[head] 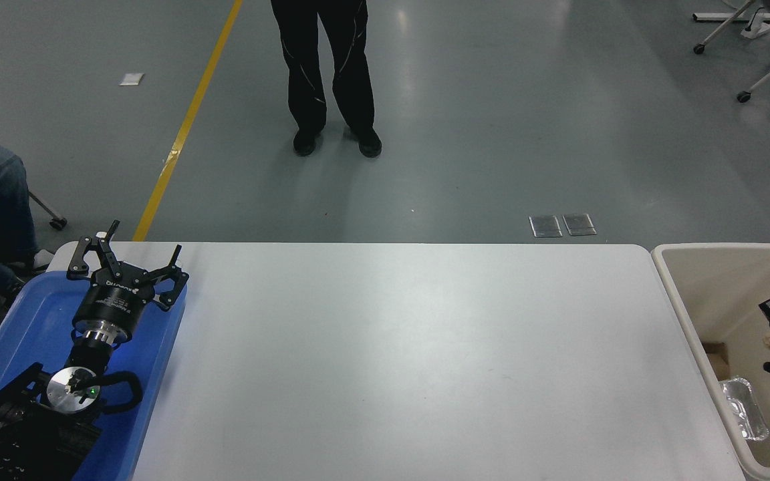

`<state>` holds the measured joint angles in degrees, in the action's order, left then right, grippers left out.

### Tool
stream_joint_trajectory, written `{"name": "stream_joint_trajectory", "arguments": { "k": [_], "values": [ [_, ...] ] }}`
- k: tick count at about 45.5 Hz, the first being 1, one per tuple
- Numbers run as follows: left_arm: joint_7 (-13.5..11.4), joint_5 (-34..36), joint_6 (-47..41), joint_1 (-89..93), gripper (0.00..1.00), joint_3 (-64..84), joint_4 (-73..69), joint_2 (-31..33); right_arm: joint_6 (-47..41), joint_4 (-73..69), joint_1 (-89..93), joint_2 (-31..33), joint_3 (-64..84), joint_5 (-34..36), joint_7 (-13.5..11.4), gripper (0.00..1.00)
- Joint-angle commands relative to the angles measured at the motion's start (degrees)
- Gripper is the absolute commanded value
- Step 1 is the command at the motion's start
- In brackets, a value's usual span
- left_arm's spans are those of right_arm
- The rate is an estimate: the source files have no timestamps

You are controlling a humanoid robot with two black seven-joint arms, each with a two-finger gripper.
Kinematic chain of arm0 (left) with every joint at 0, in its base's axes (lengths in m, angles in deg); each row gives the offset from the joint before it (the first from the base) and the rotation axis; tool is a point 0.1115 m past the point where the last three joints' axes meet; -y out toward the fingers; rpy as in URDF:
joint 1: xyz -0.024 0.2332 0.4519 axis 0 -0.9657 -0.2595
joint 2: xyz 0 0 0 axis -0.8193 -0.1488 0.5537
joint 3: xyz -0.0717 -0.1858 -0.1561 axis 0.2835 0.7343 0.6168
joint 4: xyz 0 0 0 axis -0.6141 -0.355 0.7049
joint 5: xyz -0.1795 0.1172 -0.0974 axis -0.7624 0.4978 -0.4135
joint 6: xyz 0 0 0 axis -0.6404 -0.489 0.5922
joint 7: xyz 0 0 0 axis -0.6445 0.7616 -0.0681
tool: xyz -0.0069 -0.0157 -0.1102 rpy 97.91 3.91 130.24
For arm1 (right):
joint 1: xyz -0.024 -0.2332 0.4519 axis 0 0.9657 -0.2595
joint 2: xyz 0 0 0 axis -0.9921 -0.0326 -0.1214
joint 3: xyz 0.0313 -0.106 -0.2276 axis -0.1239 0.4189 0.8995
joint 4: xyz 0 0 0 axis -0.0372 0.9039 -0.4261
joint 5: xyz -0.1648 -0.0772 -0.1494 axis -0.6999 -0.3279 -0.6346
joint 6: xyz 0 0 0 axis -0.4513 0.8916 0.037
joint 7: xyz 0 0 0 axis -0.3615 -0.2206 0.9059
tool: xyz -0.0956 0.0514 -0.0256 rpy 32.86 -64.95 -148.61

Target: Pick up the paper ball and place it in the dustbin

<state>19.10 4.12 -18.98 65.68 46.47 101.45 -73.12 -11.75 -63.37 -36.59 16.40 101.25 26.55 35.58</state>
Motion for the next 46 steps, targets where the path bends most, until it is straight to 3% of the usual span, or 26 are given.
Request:
{"name": "stream_joint_trajectory", "arguments": {
  "k": [1, 29, 39, 46],
  "values": [
    [-0.1, 0.0, 0.0, 0.0, 0.99, 0.1, 0.0, 0.0, 0.0, -1.0, 0.7, -0.5, -0.4, 2.0, -0.2, 1.0],
    [-0.1, 0.0, 0.0, 0.1, 0.99, 0.1, 0.0, 0.0, -7.1, -2.7, -2.7, -0.2, 0.2, 3.0, 0.3, 1.0],
    [0.0, 0.1, 0.0, 0.1, 0.99, 0.0, 0.1, 0.0, -17.7, -21.5, -14.2, 9.2, 2.9, 2.9, 0.2, 1.0],
    [0.0, 0.1, 0.0, 0.1, 0.99, -0.1, 0.1, 0.0, -24.5, -30.4, -25.2, 10.1, 11.0, 2.8, -0.2, 1.0]
  ]
}}
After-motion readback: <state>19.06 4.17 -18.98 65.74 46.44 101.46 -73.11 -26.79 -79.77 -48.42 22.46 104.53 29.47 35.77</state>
